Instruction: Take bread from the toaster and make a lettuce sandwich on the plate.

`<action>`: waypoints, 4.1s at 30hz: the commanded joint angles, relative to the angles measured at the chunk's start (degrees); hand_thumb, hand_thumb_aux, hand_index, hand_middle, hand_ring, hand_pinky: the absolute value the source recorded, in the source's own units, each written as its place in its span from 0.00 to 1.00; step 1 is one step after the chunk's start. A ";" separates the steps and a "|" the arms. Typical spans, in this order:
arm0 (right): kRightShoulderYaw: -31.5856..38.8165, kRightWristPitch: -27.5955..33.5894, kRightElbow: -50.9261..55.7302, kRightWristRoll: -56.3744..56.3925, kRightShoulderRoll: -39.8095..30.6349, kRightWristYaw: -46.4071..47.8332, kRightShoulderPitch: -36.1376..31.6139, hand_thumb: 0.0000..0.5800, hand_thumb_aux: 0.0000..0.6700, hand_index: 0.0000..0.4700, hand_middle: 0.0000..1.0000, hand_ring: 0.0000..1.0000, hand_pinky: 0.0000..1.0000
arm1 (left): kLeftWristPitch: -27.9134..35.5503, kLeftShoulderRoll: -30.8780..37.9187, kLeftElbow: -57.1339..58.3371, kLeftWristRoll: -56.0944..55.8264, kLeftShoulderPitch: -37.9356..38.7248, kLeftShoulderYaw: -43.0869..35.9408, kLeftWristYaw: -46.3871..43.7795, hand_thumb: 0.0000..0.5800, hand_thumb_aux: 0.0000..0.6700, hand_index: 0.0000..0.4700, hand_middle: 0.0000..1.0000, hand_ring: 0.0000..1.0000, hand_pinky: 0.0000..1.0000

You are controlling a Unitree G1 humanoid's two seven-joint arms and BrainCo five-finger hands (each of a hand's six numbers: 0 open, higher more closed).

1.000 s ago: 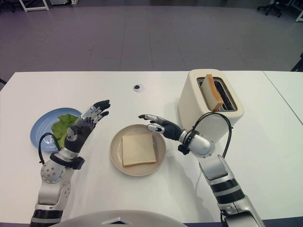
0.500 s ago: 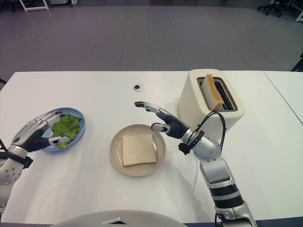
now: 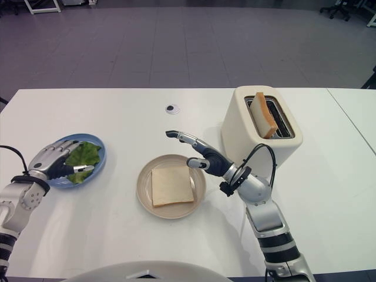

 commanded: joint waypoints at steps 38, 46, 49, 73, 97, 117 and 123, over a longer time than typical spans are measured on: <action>-6.60 -0.97 3.35 1.18 0.22 -2.27 -3.39 0.00 0.00 0.00 0.00 0.00 0.00 | 4.78 -10.37 -42.38 -1.57 -5.21 -12.05 -7.11 1.00 1.00 1.00 0.00 0.00 0.00; -10.78 -1.15 6.60 1.66 0.24 -4.37 -5.50 0.00 0.00 0.00 0.00 0.00 0.00 | -1.93 -19.56 -27.61 11.36 -7.51 -30.92 -4.65 1.00 1.00 1.00 0.00 0.00 0.00; -10.39 -1.30 6.50 1.33 0.61 -4.36 -5.57 0.00 0.00 0.00 0.00 0.00 0.00 | -3.25 -18.57 -24.05 15.52 -7.38 -33.55 -3.98 1.00 1.00 1.00 0.00 0.00 0.00; -9.92 -2.91 5.97 -0.18 0.36 -4.40 -5.46 0.00 0.00 0.00 0.00 0.00 0.00 | -4.53 -15.96 -32.64 12.94 -4.59 -27.25 -3.17 0.44 0.25 0.25 0.00 0.00 0.00; -22.31 -0.89 12.86 -37.11 -21.21 -22.14 -0.08 0.00 0.00 0.00 0.00 0.00 0.00 | -6.97 -24.81 -31.95 -41.59 13.31 -1.90 -7.40 0.00 0.00 0.00 0.00 0.00 0.00; -19.53 2.78 13.93 -30.99 -19.24 -22.81 -2.10 1.00 1.00 1.00 0.00 0.00 0.00 | -8.21 -25.14 -32.28 -37.92 13.82 -1.39 -7.25 0.00 0.00 0.00 0.00 0.00 0.00; -28.57 10.56 12.18 -9.96 -13.37 -20.09 -10.09 1.00 1.00 1.00 0.00 0.00 0.00 | -8.48 -25.47 -32.01 -37.64 13.95 -1.23 -7.13 0.00 0.00 0.00 0.00 0.00 0.00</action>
